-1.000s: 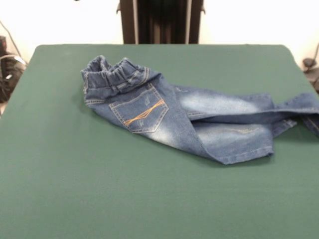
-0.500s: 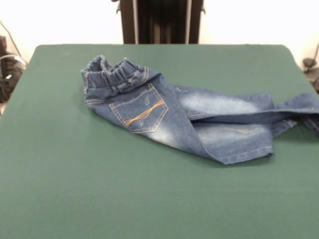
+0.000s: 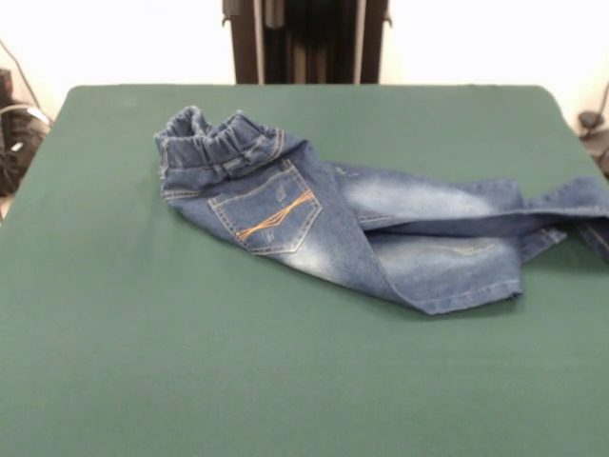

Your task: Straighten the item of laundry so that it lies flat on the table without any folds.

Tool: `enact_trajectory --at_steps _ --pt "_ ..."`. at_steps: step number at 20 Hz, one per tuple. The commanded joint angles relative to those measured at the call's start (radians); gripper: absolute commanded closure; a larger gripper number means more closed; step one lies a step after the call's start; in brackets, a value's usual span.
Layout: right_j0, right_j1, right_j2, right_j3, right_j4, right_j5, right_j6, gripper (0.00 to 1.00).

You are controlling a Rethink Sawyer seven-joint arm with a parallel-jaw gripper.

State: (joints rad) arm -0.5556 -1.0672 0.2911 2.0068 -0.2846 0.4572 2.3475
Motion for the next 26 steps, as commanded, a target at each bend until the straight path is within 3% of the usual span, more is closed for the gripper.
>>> enact_trajectory --at_steps 1,15,20,26 --pt "0.115 0.142 -0.111 0.066 0.082 -0.12 0.31 0.0" --pt "0.302 0.369 -0.246 0.016 0.24 -0.351 0.306 0.0" --pt "0.315 0.451 -0.246 -0.004 0.294 -0.411 0.285 0.0" --pt "0.285 0.527 -0.233 -0.03 0.298 -0.477 0.227 0.0"
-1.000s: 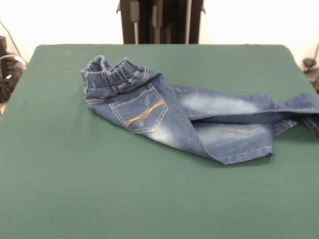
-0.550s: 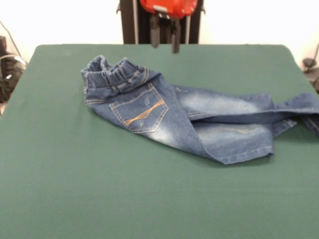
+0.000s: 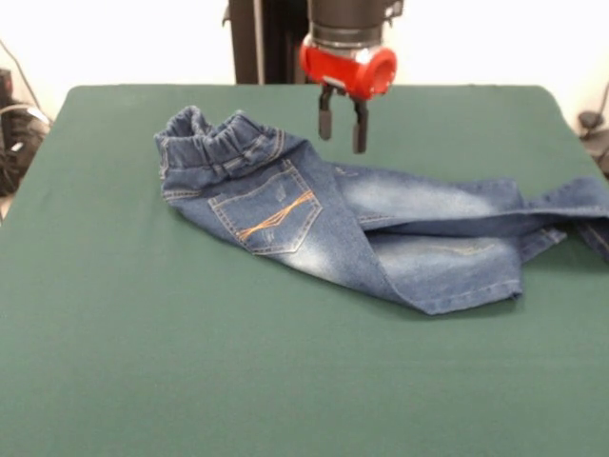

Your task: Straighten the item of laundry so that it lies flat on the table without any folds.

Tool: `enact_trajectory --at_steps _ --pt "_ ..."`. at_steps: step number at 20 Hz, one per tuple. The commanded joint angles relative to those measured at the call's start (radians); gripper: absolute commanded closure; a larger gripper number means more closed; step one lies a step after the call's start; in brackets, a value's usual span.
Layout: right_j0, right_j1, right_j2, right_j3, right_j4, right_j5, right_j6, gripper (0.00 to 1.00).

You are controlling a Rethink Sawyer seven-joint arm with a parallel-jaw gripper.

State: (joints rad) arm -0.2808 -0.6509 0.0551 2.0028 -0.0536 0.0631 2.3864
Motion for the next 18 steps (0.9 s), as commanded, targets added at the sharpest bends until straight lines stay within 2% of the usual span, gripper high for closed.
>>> enact_trajectory --at_steps 1,9,14,18 --pt "0.007 0.113 0.004 -0.025 0.064 -0.089 0.182 0.0" --pt "-0.005 0.166 -0.027 -0.064 0.044 -0.133 0.144 0.0" --pt "-0.028 0.172 -0.046 -0.093 0.023 -0.13 0.107 0.0" --pt "-0.037 0.144 -0.06 -0.103 0.016 -0.094 0.082 0.0"
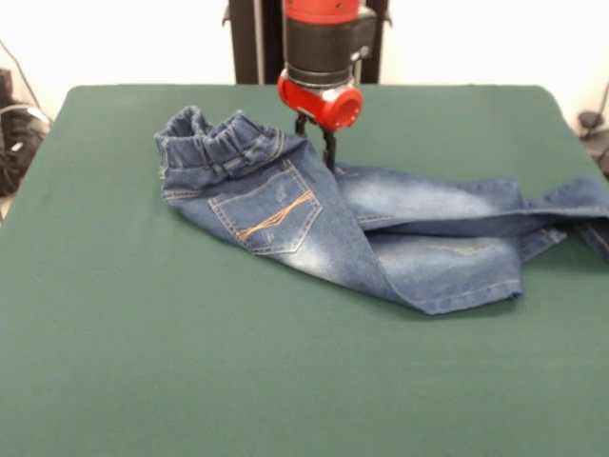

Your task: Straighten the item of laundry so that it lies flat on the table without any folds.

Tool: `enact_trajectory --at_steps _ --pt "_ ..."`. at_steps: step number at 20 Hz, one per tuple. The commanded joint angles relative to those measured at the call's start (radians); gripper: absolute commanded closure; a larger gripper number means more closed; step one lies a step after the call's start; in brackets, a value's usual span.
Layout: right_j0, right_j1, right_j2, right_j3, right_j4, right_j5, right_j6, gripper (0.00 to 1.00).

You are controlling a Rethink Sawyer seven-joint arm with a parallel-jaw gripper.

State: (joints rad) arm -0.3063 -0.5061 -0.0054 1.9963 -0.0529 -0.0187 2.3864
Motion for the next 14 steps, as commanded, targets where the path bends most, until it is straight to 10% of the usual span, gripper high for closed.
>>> enact_trajectory --at_steps 1,14 --pt "-0.019 -0.005 0.002 -0.1 0.011 -0.005 0.075 0.0" --pt "-0.014 0.012 -0.063 -0.208 -0.007 -0.01 0.027 0.0"
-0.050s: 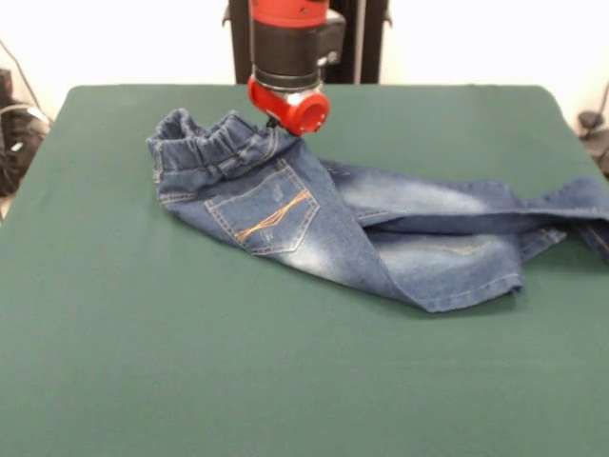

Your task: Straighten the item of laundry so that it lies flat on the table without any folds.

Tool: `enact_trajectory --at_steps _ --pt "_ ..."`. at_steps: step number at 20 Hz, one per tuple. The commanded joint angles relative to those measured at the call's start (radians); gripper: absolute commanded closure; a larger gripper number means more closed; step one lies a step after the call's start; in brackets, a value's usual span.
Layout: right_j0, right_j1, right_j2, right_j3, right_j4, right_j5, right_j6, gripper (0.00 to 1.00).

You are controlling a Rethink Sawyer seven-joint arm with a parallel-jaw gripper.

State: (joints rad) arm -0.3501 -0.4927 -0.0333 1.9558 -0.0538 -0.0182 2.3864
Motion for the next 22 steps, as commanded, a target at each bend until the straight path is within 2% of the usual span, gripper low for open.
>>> enact_trajectory --at_steps 1,5,8,11,15,18,22 --pt "0.03 0.003 -0.039 -0.183 -0.007 -0.013 0.023 0.0" --pt "0.01 0.013 -0.017 -0.231 -0.028 0.0 0.003 0.0" --pt "-0.041 0.003 0.057 -0.243 -0.057 0.043 -0.019 0.0" --pt "-0.074 -0.012 0.119 -0.231 -0.066 0.087 -0.021 0.0" --pt "-0.07 -0.035 0.136 -0.211 -0.034 0.143 0.015 0.0" --pt "-0.122 -0.033 0.222 -0.18 -0.029 0.152 0.023 0.0" --pt "-0.146 -0.016 0.28 -0.142 -0.005 0.149 0.063 0.0"
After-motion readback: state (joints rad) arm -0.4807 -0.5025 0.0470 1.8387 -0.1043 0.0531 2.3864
